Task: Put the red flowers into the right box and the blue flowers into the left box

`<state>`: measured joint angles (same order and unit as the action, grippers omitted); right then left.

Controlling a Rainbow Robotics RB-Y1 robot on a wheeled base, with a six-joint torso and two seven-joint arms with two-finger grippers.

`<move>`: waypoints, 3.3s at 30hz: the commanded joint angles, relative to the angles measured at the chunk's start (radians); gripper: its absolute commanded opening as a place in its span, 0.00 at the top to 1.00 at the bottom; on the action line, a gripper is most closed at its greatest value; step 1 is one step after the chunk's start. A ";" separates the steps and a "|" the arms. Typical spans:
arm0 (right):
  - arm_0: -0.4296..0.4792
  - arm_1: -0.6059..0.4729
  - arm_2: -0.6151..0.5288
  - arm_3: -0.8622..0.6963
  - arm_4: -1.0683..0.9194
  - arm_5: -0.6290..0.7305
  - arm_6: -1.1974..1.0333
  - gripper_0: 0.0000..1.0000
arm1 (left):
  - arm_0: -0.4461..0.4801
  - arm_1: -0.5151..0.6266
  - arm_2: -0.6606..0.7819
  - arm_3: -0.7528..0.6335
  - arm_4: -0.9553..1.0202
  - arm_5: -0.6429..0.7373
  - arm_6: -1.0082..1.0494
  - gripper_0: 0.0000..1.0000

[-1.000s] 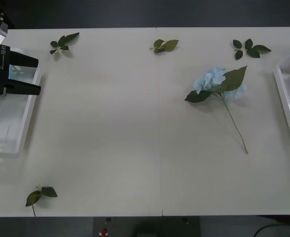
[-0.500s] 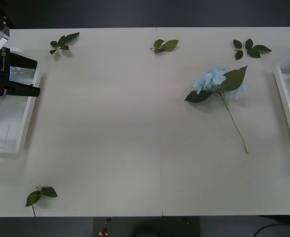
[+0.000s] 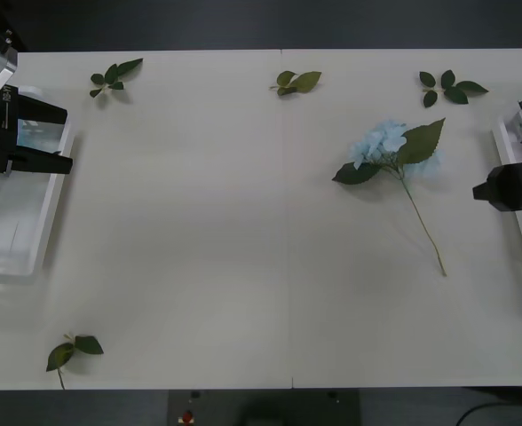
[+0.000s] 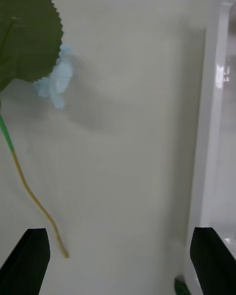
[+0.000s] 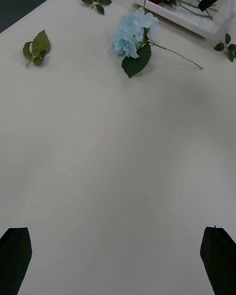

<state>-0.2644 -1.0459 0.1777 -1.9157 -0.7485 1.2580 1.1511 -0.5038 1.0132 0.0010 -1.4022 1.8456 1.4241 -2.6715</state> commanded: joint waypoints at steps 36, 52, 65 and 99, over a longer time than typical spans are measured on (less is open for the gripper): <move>-0.443 0.395 0.401 0.527 0.281 -0.154 -0.024 0.17 | 0.007 0.033 0.020 -0.014 0.000 -0.004 -0.034 0.00; -0.446 0.395 0.410 0.575 0.287 -0.163 0.019 0.78 | 0.007 0.033 0.020 -0.014 0.000 -0.004 -0.034 0.00; -0.446 0.336 0.388 0.574 0.158 -0.197 0.070 1.00 | 0.007 0.033 0.020 -0.014 0.000 -0.004 -0.034 0.00; -0.449 0.291 0.132 0.679 -1.408 -0.212 1.222 1.00 | 0.037 0.022 -0.009 -0.006 0.063 -0.045 -0.034 0.00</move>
<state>-0.6798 -0.7985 0.3333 -1.2281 -2.1112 1.0497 2.3220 -0.4590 1.0126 0.0007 -1.4019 1.8938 1.3886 -2.6715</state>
